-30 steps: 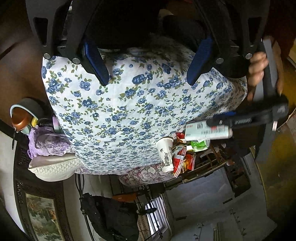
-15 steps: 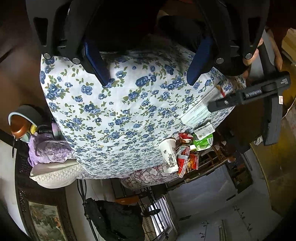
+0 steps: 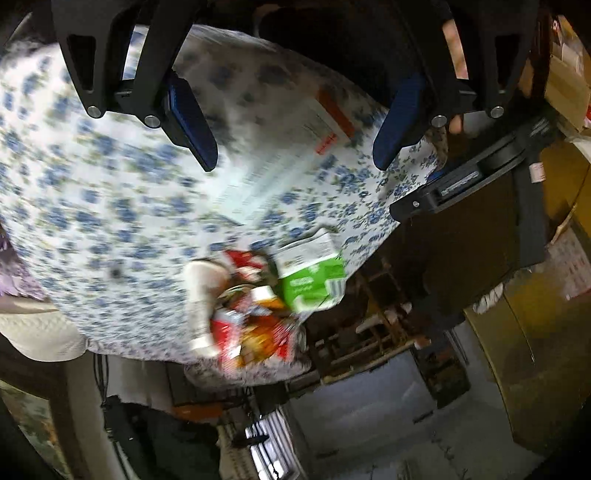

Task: Collect trash
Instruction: 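Lower the right tool over the white box while the left tool reaches the green tea carton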

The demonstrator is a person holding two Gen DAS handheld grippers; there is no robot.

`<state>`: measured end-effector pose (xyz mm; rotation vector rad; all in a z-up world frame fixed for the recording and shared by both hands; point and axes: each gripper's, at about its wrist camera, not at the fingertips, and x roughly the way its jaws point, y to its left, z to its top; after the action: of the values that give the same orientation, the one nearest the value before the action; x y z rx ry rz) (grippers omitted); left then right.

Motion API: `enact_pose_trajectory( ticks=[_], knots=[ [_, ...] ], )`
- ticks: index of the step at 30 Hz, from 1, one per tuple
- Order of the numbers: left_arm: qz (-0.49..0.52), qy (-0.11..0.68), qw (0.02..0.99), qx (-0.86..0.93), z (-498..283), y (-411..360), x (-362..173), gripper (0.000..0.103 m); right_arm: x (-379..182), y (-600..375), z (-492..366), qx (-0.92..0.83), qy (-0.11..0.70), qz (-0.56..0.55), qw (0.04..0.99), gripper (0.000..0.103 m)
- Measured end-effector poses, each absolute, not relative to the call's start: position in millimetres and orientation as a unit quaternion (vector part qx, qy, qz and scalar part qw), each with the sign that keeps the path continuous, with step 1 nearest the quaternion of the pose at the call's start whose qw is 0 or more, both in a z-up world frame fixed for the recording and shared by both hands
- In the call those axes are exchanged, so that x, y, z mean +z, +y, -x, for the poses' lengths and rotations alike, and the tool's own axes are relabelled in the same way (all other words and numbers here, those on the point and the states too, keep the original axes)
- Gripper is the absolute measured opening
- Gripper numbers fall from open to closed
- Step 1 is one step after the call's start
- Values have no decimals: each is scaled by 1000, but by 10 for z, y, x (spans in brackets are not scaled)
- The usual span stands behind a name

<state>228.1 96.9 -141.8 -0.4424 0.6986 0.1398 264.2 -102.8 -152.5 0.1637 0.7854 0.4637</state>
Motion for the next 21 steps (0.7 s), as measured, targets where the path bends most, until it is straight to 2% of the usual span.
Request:
enact_pose_trajectory(
  ticks=[3,4,6,13,21],
  knots=[
    [206,338,916,69,-2249,923,-1418,90,-1630,-898,-2677,185,391,-35,901,85],
    [202,338,917,68,-2240,889,-1412,90,-1629,-913,-2644,181,383,-24,906,79],
    [198,339,918,60,-2241,845,-1410,92,-1631,-1071,-2621,145,374,-4,916,78],
    [189,346,918,38,-2290,729,-1412,94,-1631,-1949,-2614,117,359,-103,920,78],
    [136,351,926,33,-2350,488,-1380,94,-1703,-2016,-2564,151,328,-122,925,81]
  ],
)
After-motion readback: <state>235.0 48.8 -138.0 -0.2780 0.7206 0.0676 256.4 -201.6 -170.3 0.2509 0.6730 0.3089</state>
